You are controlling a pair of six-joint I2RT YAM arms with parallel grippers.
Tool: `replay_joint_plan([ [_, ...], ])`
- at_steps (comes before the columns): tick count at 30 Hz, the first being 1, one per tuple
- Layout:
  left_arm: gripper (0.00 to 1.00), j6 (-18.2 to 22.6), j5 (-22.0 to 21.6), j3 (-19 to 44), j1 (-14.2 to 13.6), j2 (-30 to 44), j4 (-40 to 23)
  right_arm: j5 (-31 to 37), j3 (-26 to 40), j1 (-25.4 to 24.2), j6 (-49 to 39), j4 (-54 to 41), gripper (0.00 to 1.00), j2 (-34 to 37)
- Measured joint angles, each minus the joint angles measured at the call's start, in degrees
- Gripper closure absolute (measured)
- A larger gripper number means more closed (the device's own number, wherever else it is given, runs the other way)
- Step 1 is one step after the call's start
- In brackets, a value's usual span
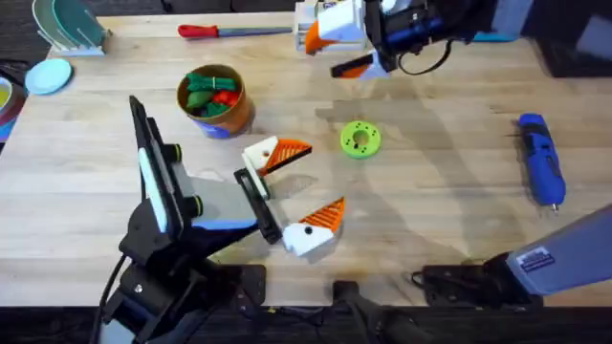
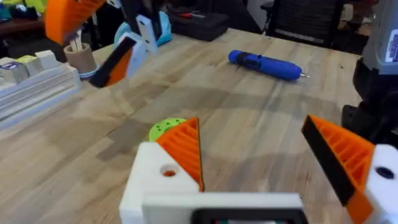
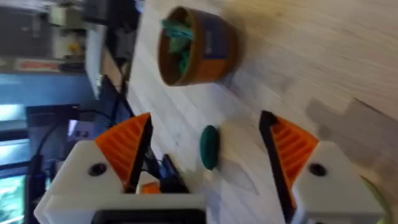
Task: Pick up the gripper from the table and insert it into the empty holder that is missing its gripper. Then pick up a screw, insert it into the mounting hole, and use the screwdriver to tighten it. Finally, clean up the table by picking up the vegetable and placing it into the bucket.
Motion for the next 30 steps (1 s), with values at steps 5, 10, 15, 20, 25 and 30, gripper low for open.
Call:
replay_joint_plan([
  [5, 0.008, 0.1, 0.1, 0.0, 0.0, 0.0, 0.0, 17.1, 8.7, 1.4, -14.0, -21.6, 0.007, -2.4],
  [10, 0.008, 0.1, 0.1, 0.0, 0.0, 0.0, 0.0, 37.7, 11.6, 4.9, -20.9, -34.0, 0.007, -7.4],
  [15, 0.008, 0.1, 0.1, 0.0, 0.0, 0.0, 0.0, 47.4, 11.7, 7.9, -23.5, -36.5, 0.007, -6.1],
  [20, 0.008, 0.1, 0.1, 0.0, 0.0, 0.0, 0.0, 50.5, 11.7, 8.8, -23.6, -37.7, 0.007, -4.3],
  [25, 0.008, 0.1, 0.1, 0.0, 0.0, 0.0, 0.0, 51.5, 11.7, 8.8, -20.2, -41.6, 0.007, -4.4],
  [30, 0.008, 0.1, 0.1, 0.0, 0.0, 0.0, 0.0, 51.4, 8.8, 8.8, -16.6, -42.2, 0.007, -6.3],
])
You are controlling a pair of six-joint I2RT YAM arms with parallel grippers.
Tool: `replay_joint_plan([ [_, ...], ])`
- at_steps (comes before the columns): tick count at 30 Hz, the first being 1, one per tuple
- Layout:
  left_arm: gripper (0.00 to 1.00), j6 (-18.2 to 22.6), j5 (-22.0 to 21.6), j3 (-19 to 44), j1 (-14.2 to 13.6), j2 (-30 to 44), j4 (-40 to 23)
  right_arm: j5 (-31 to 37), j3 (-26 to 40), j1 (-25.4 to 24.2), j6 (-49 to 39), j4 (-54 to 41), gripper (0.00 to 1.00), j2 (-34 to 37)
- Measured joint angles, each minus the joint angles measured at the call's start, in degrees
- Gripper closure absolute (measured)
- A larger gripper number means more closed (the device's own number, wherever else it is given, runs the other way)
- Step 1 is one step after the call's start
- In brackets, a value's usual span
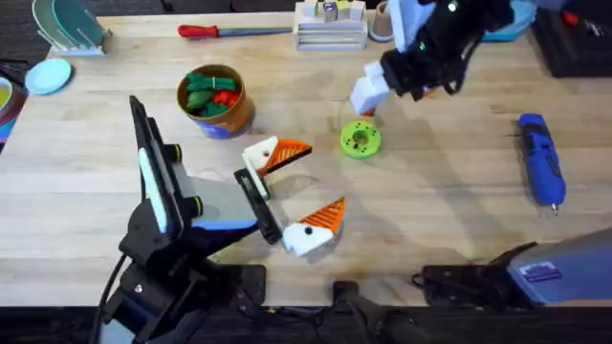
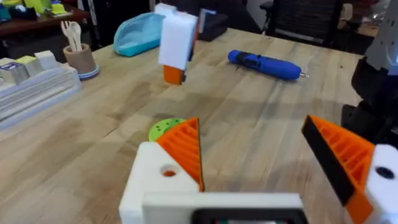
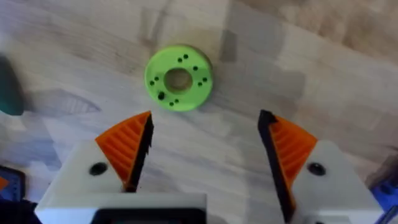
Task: Pick up the gripper from the table and insert it into the empty holder that is missing its gripper. Then pick up a screw, insert it into the mounting hole, and use the screwdriver to tighten it. Finally, clean up the table by picking up the vegetable and placing it into the bucket.
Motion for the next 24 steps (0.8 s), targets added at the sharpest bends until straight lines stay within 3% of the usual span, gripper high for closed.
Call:
replay_joint_plan([
  [6, 0.008, 0.0, 0.0, 0.0, 0.0, 0.0, 0.0, -1.4, -11.1, 0.0, 2.0, 5.1, 0.007, -12.1],
  [11, 0.008, 0.0, 0.0, 0.0, 0.0, 0.0, 0.0, -7.2, -20.5, 1.2, 2.5, 18.5, 0.007, -19.7],
  [19, 0.008, 0.0, 0.0, 0.0, 0.0, 0.0, 0.0, -5.6, -25.8, 9.8, 4.5, 22.8, 0.017, -13.4],
  [24, 0.008, 0.0, 0.0, 0.0, 0.0, 0.0, 0.0, -3.1, -25.8, 11.3, 5.8, 25.0, 0.195, -10.2],
])
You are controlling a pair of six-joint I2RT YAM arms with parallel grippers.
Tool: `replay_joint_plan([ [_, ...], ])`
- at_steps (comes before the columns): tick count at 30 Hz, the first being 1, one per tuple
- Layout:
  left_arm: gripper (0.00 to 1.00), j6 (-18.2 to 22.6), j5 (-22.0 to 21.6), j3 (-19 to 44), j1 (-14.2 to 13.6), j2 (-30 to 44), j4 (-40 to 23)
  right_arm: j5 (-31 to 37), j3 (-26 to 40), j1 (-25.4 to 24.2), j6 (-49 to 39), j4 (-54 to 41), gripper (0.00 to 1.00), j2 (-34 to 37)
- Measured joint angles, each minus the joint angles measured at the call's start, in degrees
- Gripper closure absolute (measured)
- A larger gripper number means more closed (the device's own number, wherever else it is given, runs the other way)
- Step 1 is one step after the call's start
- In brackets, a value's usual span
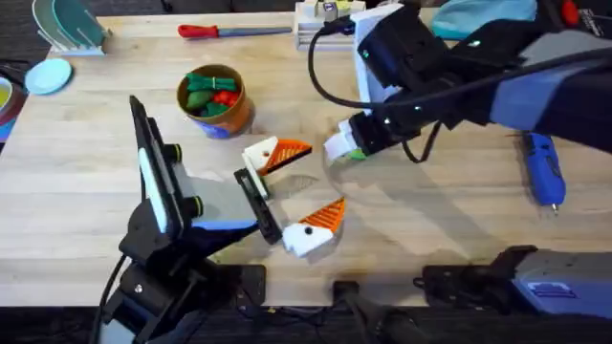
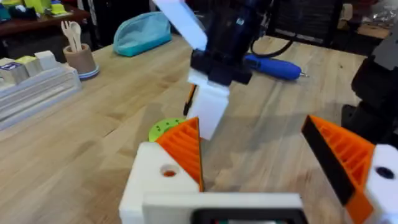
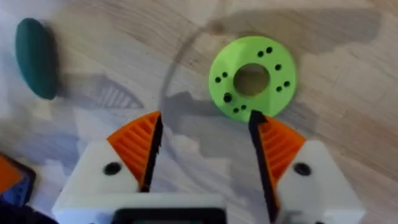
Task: Pick up the gripper from the table and insert it into the empty holder that is missing its gripper. Then pick up a screw, insert it into the mounting hole, and use the screwdriver to tighten it. Finally, clean up the table by picking up the vegetable and placing it into the bucket.
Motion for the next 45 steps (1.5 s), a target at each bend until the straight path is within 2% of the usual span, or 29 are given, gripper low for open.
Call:
replay_joint_plan([
  [5, 0.008, 0.0, 0.0, 0.0, 0.0, 0.0, 0.0, 0.9, 0.0, 0.0, 0.7, 2.2, 0.353, 2.8],
  [10, 0.008, 0.0, 0.0, 0.0, 0.0, 0.0, 0.0, 1.8, 0.0, 0.0, 0.8, 3.7, 0.411, 6.0],
  [14, 0.008, 0.0, 0.0, 0.0, 0.0, 0.0, 0.0, 2.9, 0.0, 0.0, 0.8, 4.6, 0.536, 8.2],
  [19, 0.008, 0.0, 0.0, 0.0, 0.0, 0.0, 0.0, 3.7, 0.0, 0.0, 1.2, 4.9, 0.682, 8.3],
  [25, 0.008, 0.0, 0.0, 0.0, 0.0, 0.0, 0.0, 3.8, 0.0, 0.0, 1.6, 4.9, 0.801, 8.3],
  [30, 0.008, 0.0, 0.0, 0.0, 0.0, 0.0, 0.0, 3.9, 0.0, 0.0, 2.0, 5.0, 0.984, 8.3],
  [35, 0.008, 0.0, 0.0, 0.0, 0.0, 0.0, 0.0, 4.1, 0.0, -0.4, 2.1, 4.9, 0.994, 8.3],
  [40, 0.008, 0.0, 0.0, 0.0, 0.0, 0.0, 0.0, 4.1, 0.2, -2.8, 2.1, 3.9, 0.995, 8.3],
  [45, 0.008, 0.0, 0.0, 0.0, 0.0, 0.0, 0.0, 4.1, 3.7, -5.6, 2.1, -0.5, 0.995, 8.2],
])
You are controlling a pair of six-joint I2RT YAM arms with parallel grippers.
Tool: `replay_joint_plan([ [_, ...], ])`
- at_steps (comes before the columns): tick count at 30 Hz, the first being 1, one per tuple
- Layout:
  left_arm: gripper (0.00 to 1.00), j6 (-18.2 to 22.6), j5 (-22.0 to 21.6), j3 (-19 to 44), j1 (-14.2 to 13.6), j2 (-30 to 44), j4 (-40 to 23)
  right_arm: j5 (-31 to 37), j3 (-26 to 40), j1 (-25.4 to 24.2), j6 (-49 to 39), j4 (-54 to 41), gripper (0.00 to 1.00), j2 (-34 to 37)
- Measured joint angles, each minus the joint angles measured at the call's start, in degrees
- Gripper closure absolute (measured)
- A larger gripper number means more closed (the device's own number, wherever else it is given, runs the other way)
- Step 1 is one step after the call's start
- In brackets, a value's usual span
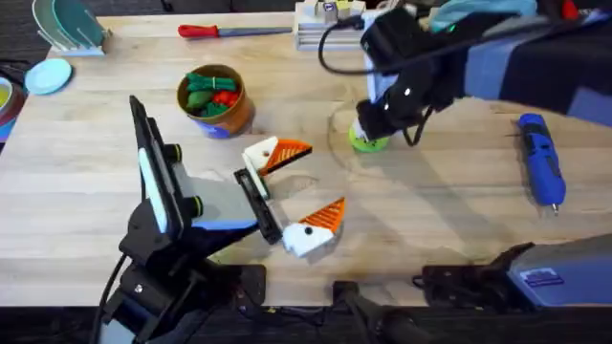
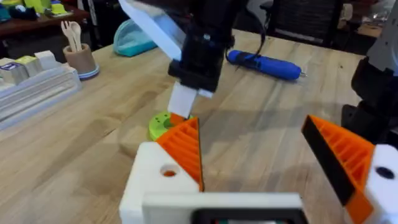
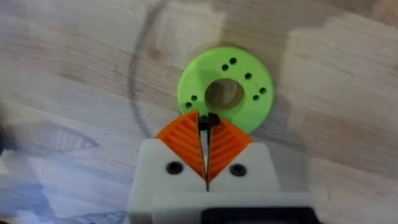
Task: Pick up the gripper from the table and insert it into the empty holder that is missing its gripper. Then pick up a screw, insert it into the mounting hole, and use the screwdriver to tighten it. Finally, clean up the table by picking up the vegetable and placing it into the bucket.
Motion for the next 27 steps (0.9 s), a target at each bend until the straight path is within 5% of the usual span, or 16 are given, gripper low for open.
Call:
replay_joint_plan([
  [13, 0.008, 0.0, 0.0, 0.0, 0.0, 0.0, 0.0, -3.4, 19.8, 1.5, -0.1, -18.4, 0.995, -3.2],
  [20, 0.008, 0.0, 0.0, 0.0, 0.0, 0.0, 0.0, -7.6, 31.5, 8.6, -0.1, -20.9, 0.995, -3.2],
  [27, 0.008, 0.0, 0.0, 0.0, 0.0, 0.0, 0.0, -8.7, 33.1, 18.5, 0.6, -19.0, 0.995, -3.3],
])
